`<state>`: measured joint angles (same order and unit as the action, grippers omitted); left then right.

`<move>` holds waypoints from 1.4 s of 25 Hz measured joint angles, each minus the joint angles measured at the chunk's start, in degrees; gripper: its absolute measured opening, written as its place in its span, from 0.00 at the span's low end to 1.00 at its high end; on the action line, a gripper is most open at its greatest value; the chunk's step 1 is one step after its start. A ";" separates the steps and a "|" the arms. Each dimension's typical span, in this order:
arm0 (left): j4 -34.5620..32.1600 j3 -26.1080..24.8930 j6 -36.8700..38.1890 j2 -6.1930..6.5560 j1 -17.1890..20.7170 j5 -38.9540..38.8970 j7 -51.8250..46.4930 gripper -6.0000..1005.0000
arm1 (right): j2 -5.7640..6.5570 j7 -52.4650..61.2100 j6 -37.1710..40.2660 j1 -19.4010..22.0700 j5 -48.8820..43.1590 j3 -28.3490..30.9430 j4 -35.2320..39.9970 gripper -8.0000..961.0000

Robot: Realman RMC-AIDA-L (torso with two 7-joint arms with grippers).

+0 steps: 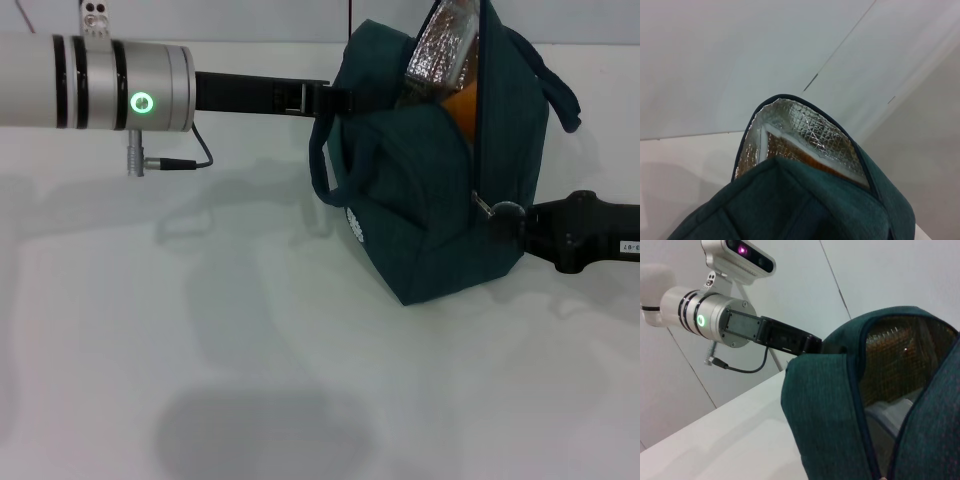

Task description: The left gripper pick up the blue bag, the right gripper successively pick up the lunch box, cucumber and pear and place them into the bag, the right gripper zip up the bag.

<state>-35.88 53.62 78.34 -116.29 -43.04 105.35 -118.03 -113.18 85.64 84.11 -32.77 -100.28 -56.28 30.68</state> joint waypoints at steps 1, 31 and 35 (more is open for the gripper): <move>0.00 0.01 0.01 0.04 0.01 0.01 -0.01 0.09 | 0.00 0.01 0.22 0.00 0.00 0.08 0.20 0.02; -0.08 -4.05 2.87 0.34 1.81 -6.76 17.62 0.37 | -0.60 -4.76 1.01 -3.82 0.79 -1.25 1.93 0.02; -0.03 -8.61 4.25 -0.19 4.51 -10.51 24.38 0.53 | -0.62 -5.67 1.03 -4.15 0.77 -1.79 1.93 0.02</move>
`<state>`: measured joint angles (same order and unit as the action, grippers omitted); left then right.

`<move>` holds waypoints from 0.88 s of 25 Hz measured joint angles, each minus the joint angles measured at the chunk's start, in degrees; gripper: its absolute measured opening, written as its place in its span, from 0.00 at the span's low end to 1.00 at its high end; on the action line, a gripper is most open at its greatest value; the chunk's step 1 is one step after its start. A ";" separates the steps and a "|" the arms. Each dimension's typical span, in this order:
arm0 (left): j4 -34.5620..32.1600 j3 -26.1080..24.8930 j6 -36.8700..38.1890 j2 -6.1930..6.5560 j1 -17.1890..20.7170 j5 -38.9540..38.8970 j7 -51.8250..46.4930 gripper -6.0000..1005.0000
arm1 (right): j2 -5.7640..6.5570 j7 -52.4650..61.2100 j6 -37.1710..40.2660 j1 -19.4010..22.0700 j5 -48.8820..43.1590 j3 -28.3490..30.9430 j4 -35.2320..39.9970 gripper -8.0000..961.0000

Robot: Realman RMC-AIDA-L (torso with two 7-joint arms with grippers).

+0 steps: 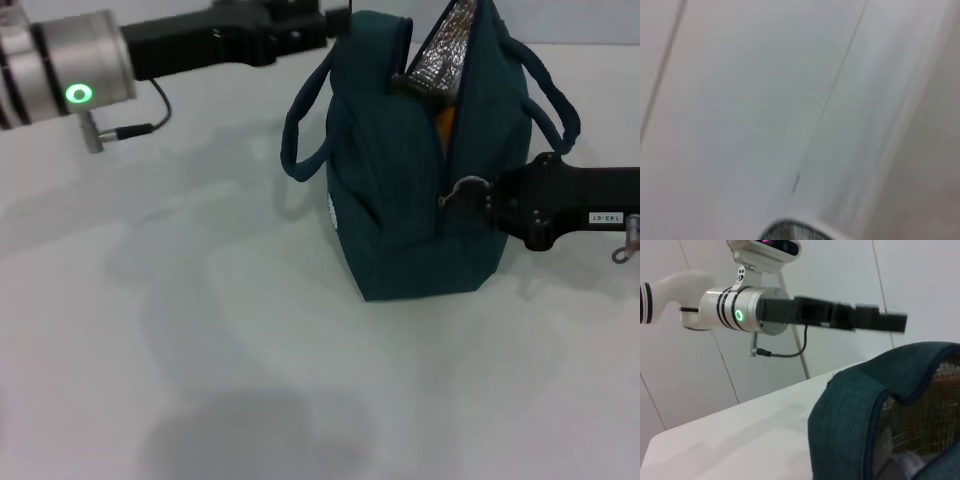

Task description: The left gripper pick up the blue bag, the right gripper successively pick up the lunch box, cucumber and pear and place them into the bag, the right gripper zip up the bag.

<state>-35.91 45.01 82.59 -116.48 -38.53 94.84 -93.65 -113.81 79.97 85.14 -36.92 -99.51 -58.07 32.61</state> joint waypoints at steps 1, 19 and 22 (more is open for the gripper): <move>0.09 -0.49 0.85 -0.01 0.74 -1.19 1.30 0.57 | -0.06 -0.07 -0.14 -0.08 -0.02 -0.18 0.00 0.02; 13.23 -0.80 9.11 -3.07 14.09 -3.72 21.15 0.75 | -0.43 -0.26 5.72 -3.00 0.74 0.06 0.77 0.02; 17.16 -0.75 7.96 -3.35 13.92 -3.78 26.81 0.75 | -0.89 0.70 4.76 -3.88 0.27 -0.30 0.78 0.02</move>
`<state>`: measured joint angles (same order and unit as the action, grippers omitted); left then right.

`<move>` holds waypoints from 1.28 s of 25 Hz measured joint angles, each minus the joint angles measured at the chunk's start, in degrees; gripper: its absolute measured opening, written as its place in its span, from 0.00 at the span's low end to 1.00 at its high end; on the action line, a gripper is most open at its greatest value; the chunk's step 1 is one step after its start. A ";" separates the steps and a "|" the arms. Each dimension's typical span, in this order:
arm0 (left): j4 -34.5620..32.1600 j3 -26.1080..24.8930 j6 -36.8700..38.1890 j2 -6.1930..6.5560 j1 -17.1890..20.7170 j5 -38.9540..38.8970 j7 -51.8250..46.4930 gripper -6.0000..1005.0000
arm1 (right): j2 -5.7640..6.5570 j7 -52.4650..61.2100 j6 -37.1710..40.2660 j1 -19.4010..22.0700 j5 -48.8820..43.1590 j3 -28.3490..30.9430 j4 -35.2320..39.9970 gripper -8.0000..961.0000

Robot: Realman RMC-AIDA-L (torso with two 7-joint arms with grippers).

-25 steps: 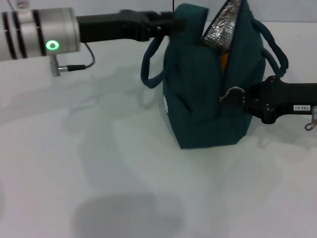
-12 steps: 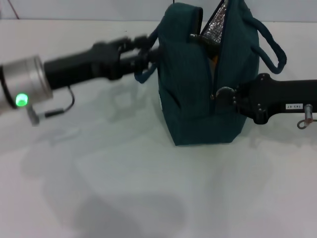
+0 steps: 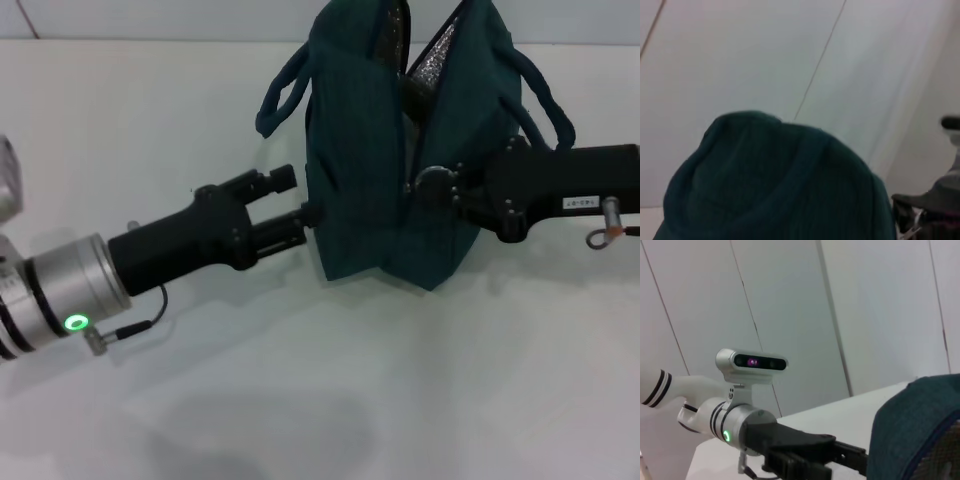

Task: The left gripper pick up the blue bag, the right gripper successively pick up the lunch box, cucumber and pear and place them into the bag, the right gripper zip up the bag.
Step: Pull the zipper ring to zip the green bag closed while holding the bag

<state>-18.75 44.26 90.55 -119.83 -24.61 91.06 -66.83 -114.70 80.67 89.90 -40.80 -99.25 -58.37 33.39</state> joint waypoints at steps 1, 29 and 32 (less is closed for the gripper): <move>0.68 0.00 -0.44 -0.05 -0.16 0.00 0.82 0.75 | -0.08 0.49 -0.13 -0.25 -0.31 -0.11 0.00 0.02; 12.93 3.52 -14.10 -0.78 -6.04 -2.15 12.98 0.74 | -0.77 1.83 -1.94 -1.58 4.36 -0.62 -0.17 0.02; 13.99 3.48 -14.81 -0.93 -6.28 -3.52 14.57 0.74 | -0.71 1.98 -1.89 -1.67 5.20 -1.15 -0.53 0.02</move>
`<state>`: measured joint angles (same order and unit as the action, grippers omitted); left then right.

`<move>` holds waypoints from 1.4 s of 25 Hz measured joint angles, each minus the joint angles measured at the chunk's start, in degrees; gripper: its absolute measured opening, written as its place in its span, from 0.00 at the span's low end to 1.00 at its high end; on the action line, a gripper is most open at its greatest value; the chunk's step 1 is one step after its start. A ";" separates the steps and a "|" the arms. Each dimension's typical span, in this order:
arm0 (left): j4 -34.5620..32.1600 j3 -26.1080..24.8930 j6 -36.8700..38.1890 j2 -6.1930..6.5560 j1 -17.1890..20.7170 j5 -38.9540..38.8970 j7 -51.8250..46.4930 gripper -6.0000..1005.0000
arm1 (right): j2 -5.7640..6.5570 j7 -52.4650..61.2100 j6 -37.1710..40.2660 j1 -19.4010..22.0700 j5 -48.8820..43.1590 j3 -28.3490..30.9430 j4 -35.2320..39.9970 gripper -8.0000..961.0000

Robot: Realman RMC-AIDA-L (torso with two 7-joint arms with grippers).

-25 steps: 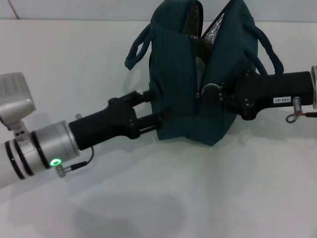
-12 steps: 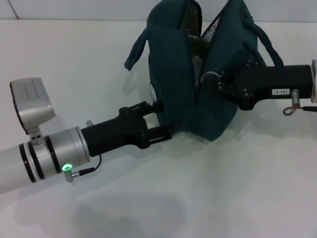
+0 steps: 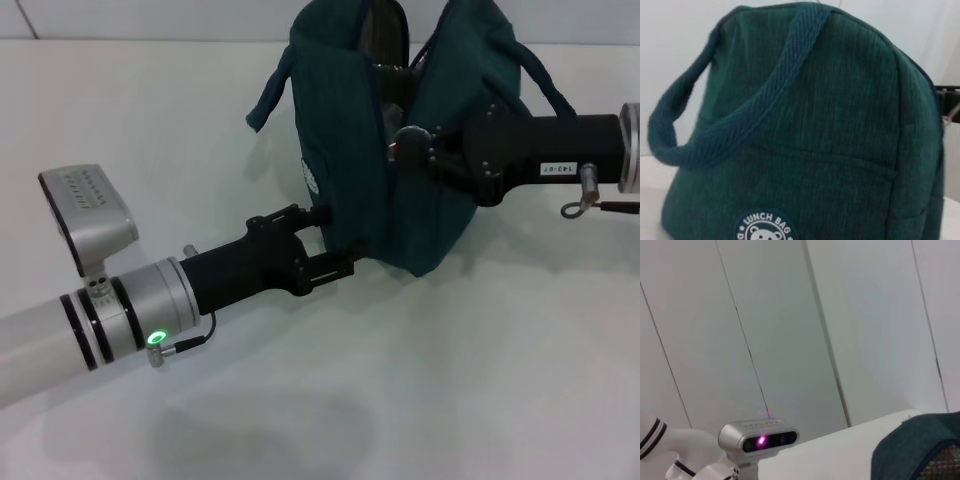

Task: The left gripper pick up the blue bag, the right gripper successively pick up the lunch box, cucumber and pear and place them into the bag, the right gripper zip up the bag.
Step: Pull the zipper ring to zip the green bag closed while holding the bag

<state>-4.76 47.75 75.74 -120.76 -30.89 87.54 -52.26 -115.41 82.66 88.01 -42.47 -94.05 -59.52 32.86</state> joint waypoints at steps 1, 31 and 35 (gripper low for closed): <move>0.58 0.05 -0.30 0.00 -0.17 -0.64 0.64 0.74 | 0.02 0.05 0.10 -0.11 -0.04 -0.09 -0.18 0.02; 4.21 0.51 -2.63 0.06 0.31 -7.12 10.68 0.17 | 0.31 0.21 0.23 1.16 2.17 0.76 1.01 0.02; 3.90 2.89 -2.61 0.24 0.39 -6.99 11.24 0.12 | 0.45 0.22 0.06 1.26 2.65 0.81 1.31 0.02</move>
<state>-0.86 50.63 73.13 -120.52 -30.50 80.55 -41.02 -114.96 82.88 88.07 -41.21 -91.40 -58.71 34.18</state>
